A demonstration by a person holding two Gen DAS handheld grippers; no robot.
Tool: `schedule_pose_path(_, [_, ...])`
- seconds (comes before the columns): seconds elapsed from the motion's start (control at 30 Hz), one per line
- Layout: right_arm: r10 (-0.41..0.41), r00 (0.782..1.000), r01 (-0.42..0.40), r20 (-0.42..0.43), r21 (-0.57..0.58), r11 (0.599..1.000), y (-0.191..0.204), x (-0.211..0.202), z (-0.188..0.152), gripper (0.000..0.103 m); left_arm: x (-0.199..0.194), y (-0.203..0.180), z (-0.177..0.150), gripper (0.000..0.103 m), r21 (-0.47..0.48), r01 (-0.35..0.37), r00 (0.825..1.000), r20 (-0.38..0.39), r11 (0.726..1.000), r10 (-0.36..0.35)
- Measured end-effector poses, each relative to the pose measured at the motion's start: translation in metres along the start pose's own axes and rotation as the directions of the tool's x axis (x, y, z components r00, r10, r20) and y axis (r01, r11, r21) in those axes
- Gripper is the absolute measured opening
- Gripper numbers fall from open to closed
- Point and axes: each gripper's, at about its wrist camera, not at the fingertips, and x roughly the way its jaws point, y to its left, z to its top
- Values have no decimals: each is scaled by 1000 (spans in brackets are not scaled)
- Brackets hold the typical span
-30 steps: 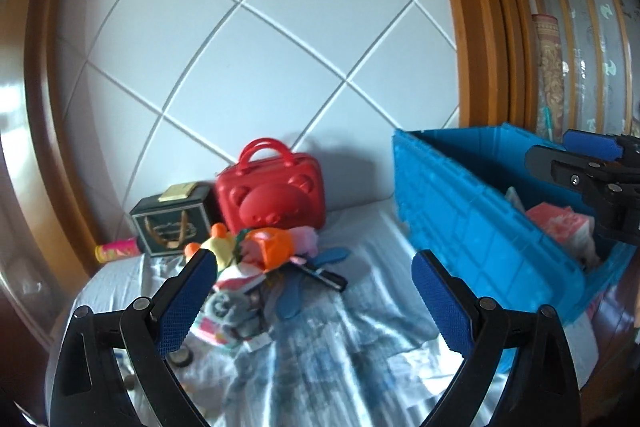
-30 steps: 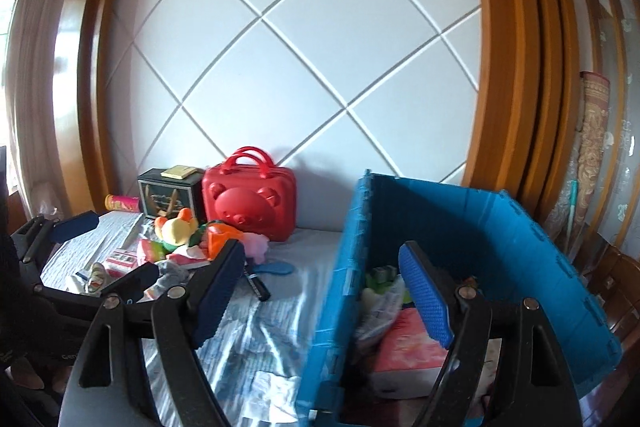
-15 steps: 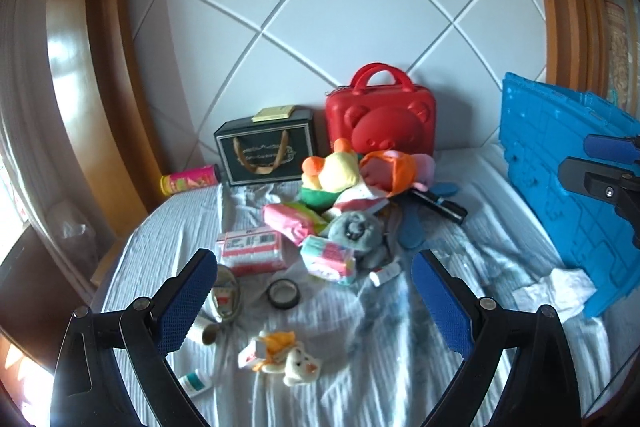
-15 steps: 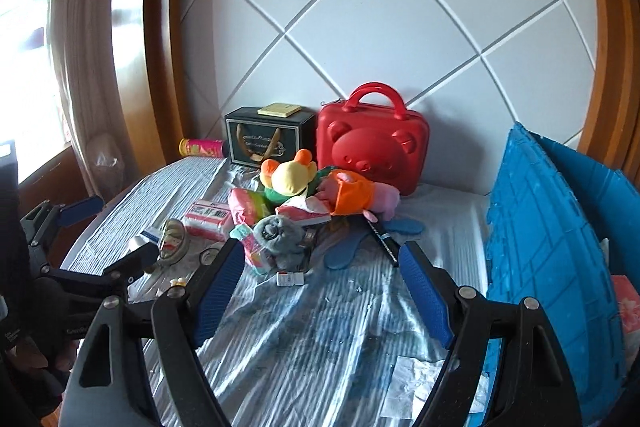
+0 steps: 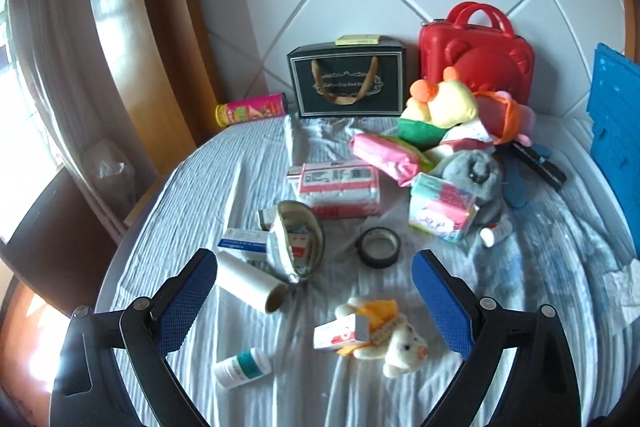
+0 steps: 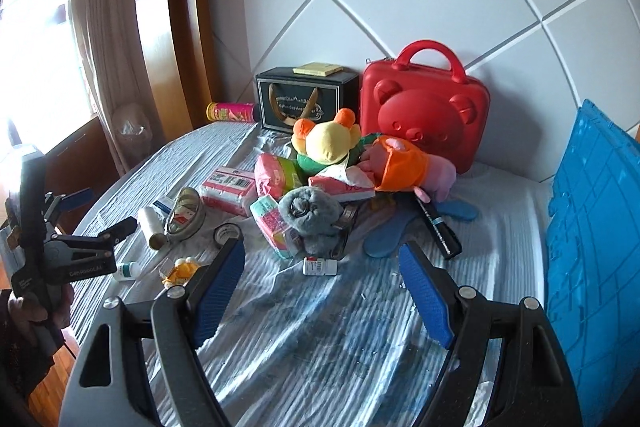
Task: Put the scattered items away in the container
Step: 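Move both tools back over the remaining items on the bed, then grasp the grey fluffy plush with the right tool while the left tool grasps the tape roll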
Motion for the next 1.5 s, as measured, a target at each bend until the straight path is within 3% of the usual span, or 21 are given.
schedule_pose_path(0.23, [23, 997, -22, -75, 11, 1000, 19, 58, 6, 79, 78, 21, -3, 99, 2, 24, 989, -144, 1000, -24])
schedule_pose_path(0.4, [32, 993, -31, -112, 8, 999, 35, 103, 11, 79, 135, 16, -3, 99, 51, 53, 974, -225, 997, -40])
schedule_pose_path(0.57, [7, 988, -8, -154, -9, 1000, 39, 137, 13, 79, 164, 18, -5, 99, 54, 53, 968, -249, 997, -38])
schedule_pose_path(0.67, [7, 986, -8, -164, -3, 1000, 36, 153, 17, 79, 184, 20, -9, 98, 35, 61, 950, -307, 998, -48])
schedule_pose_path(0.7, [11, 985, -11, -172, 3, 1000, 35, 159, 18, 79, 191, 19, -12, 91, 37, 71, 944, -326, 997, -55])
schedule_pose_path(0.73, [13, 983, -12, -182, 7, 1000, 34, 166, 19, 79, 195, 19, -15, 83, 44, 73, 940, -337, 996, -54])
schedule_pose_path(0.77, [13, 982, -11, -190, 7, 1000, 34, 172, 19, 79, 198, 19, -16, 81, 43, 77, 937, -345, 996, -58])
schedule_pose_path(1.1, [28, 974, -28, -227, 2, 1000, 31, 225, 25, 79, 196, 23, -16, 80, 15, 111, 933, -347, 994, -99])
schedule_pose_path(1.27, [17, 964, 10, -266, 100, 995, 12, 257, 30, 79, 196, 25, -16, 80, 12, 119, 931, -350, 993, -107])
schedule_pose_path(1.33, [18, 956, 21, -294, 131, 991, 5, 272, 28, 69, 197, 25, -16, 80, 12, 121, 930, -350, 993, -109])
schedule_pose_path(1.43, [47, 946, 24, -319, 214, 977, -8, 289, 24, 67, 200, 26, -17, 80, 9, 124, 928, -355, 992, -113])
schedule_pose_path(1.5, [19, 941, 47, -337, 187, 981, -8, 297, 22, 65, 202, 24, -18, 79, 15, 118, 926, -363, 993, -105])
